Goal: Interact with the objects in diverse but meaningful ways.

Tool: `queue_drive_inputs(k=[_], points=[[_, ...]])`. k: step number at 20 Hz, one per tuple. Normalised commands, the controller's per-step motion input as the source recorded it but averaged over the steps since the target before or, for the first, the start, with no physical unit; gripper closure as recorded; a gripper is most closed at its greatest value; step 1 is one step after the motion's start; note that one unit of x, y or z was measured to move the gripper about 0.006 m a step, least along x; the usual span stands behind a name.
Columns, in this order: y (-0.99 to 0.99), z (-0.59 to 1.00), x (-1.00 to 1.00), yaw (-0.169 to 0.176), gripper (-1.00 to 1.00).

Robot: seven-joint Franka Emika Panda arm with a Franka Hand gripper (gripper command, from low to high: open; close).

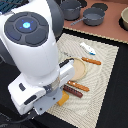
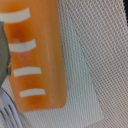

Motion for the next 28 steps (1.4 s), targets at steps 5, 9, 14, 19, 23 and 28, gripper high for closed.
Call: queue_drive_inputs(k=[5, 9, 14, 19, 23, 28], points=[[0.18, 0.48, 0.19, -0.028, -1.00], [0.08, 0.17, 0.20, 0.000, -1.00], [0.02, 0.04, 0.19, 0.000, -1.00], [0.00, -0.10, 0.09, 0.000, -1.00], [0.00, -0.18, 0.02, 0.000, -1.00], [0.00, -0.19, 0.01, 0.000, -1.00]])
